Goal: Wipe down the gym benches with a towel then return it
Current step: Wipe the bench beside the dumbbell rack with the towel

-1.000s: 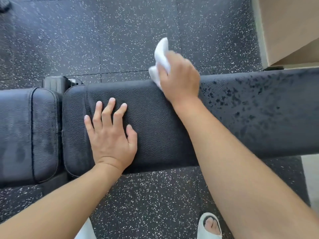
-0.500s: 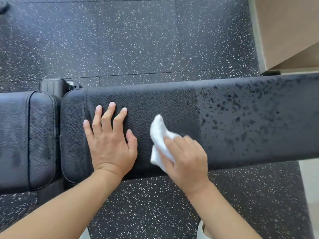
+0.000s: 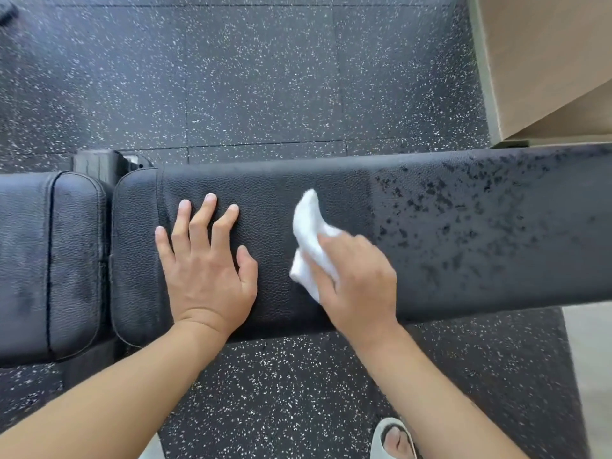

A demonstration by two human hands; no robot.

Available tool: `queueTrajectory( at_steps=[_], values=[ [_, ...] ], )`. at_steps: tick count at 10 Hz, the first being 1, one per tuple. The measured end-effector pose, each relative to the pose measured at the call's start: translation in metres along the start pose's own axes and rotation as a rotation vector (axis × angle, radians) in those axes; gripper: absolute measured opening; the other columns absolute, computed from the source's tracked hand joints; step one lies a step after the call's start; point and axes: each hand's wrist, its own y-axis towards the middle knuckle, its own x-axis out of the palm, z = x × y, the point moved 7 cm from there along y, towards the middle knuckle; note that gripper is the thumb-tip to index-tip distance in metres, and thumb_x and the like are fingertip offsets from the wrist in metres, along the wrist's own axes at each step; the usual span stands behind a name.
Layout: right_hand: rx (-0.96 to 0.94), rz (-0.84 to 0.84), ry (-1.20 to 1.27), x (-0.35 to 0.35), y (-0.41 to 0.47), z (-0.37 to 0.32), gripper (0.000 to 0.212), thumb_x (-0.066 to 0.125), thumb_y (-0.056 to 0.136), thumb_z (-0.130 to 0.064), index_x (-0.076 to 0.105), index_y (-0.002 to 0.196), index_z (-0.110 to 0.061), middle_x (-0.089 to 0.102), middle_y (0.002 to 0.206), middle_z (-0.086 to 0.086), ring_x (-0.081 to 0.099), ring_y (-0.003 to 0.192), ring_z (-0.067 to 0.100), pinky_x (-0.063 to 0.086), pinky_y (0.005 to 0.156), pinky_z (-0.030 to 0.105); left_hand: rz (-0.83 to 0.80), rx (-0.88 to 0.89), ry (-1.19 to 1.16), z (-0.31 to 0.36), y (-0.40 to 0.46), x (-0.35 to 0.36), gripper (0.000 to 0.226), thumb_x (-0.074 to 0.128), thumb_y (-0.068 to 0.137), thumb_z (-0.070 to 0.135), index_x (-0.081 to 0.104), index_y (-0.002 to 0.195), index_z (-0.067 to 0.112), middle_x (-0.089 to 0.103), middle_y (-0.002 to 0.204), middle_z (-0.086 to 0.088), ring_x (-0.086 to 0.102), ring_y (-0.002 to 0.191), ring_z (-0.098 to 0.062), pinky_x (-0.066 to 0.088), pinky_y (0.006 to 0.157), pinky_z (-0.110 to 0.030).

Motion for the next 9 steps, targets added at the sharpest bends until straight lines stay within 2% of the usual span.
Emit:
queueTrajectory(
  at_steps=[1, 2, 3, 4, 5, 6, 7, 8, 9],
  values=[
    [-0.101, -0.008, -0.031, -0.004, -0.051, 0.001, 0.015, 0.054, 0.101, -0.026, 0.067, 0.1, -0.018, 0.047, 0.078, -0.005, 0.042, 0.065, 0.02, 0.042, 0.052, 0.042, 0.006, 0.0, -0.002, 0.001, 0.0, 0.0, 0.058, 0.043, 0.09, 0.038, 0.045, 0.146, 0.023, 0.037, 0.16, -0.005, 0.023, 0.155, -0.035, 0.013, 0.123, -0.065],
    [-0.136, 0.02, -0.129, 0.008, -0.002, 0.002, 0.025, 0.053, 0.098, -0.033, 0.069, 0.114, -0.022, 0.049, 0.074, -0.004, 0.041, 0.063, 0.02, 0.043, 0.054, 0.037, 0.007, 0.004, -0.006, 0.001, 0.001, 0.001, 0.058, 0.043, 0.09, 0.038, 0.046, 0.146, 0.023, 0.037, 0.16, -0.005, 0.023, 0.155, -0.035, 0.013, 0.123, -0.065],
    [-0.018, 0.1, -0.127, 0.017, 0.082, 0.02, 0.017, 0.062, 0.092, -0.031, 0.064, 0.103, -0.018, 0.053, 0.071, 0.0, 0.046, 0.061, 0.024, 0.034, 0.052, 0.029, 0.005, 0.004, -0.003, 0.0, 0.0, 0.0, 0.058, 0.043, 0.091, 0.038, 0.045, 0.146, 0.023, 0.037, 0.16, -0.004, 0.023, 0.155, -0.035, 0.013, 0.123, -0.064],
    [0.187, 0.046, -0.143, 0.033, 0.158, 0.038, 0.021, 0.056, 0.094, -0.039, 0.064, 0.097, -0.02, 0.063, 0.079, 0.001, 0.055, 0.07, 0.027, 0.031, 0.059, 0.033, 0.007, 0.003, -0.009, 0.001, 0.0, -0.001, 0.058, 0.043, 0.091, 0.038, 0.046, 0.146, 0.023, 0.037, 0.16, -0.005, 0.023, 0.154, -0.035, 0.013, 0.123, -0.064],
    [0.178, -0.187, -0.094, 0.055, 0.182, 0.037, 0.025, 0.046, 0.089, -0.049, 0.053, 0.081, -0.026, 0.061, 0.081, -0.002, 0.06, 0.081, 0.031, 0.034, 0.065, 0.035, 0.015, 0.001, -0.007, 0.001, 0.0, -0.002, 0.058, 0.042, 0.09, 0.038, 0.046, 0.146, 0.023, 0.038, 0.16, -0.005, 0.024, 0.154, -0.035, 0.014, 0.123, -0.064],
    [0.059, -0.036, -0.067, 0.023, 0.136, 0.036, 0.026, 0.054, 0.096, -0.045, 0.047, 0.08, -0.025, 0.047, 0.073, -0.007, 0.05, 0.069, 0.025, 0.029, 0.059, 0.033, 0.022, 0.002, -0.015, 0.001, 0.0, -0.002, 0.057, 0.042, 0.091, 0.039, 0.046, 0.145, 0.023, 0.038, 0.16, -0.004, 0.024, 0.154, -0.035, 0.014, 0.123, -0.064],
    [0.092, 0.074, -0.068, -0.009, 0.029, 0.046, 0.024, 0.055, 0.1, -0.039, 0.057, 0.09, -0.017, 0.048, 0.074, -0.006, 0.046, 0.065, 0.021, 0.037, 0.052, 0.034, 0.027, 0.01, -0.014, 0.001, -0.001, -0.002, 0.056, 0.042, 0.091, 0.039, 0.045, 0.145, 0.024, 0.038, 0.16, -0.004, 0.024, 0.154, -0.034, 0.016, 0.122, -0.065],
    [0.127, 0.029, -0.073, -0.024, -0.061, 0.05, 0.024, 0.051, 0.105, -0.039, 0.062, 0.096, -0.019, 0.045, 0.075, -0.01, 0.041, 0.066, 0.016, 0.039, 0.058, 0.035, 0.018, 0.009, -0.017, 0.002, -0.001, -0.002, 0.056, 0.042, 0.092, 0.04, 0.044, 0.145, 0.024, 0.037, 0.16, -0.004, 0.024, 0.154, -0.034, 0.016, 0.122, -0.065],
    [0.0, 0.05, -0.071, -0.025, -0.055, 0.047, 0.024, 0.055, 0.101, -0.036, 0.056, 0.085, -0.018, 0.05, 0.07, -0.005, 0.046, 0.062, 0.019, 0.041, 0.052, 0.036, 0.017, 0.006, -0.02, 0.0, -0.002, -0.002, 0.056, 0.041, 0.092, 0.041, 0.044, 0.146, 0.024, 0.037, 0.161, -0.003, 0.023, 0.154, -0.034, 0.015, 0.122, -0.066]
  ],
)
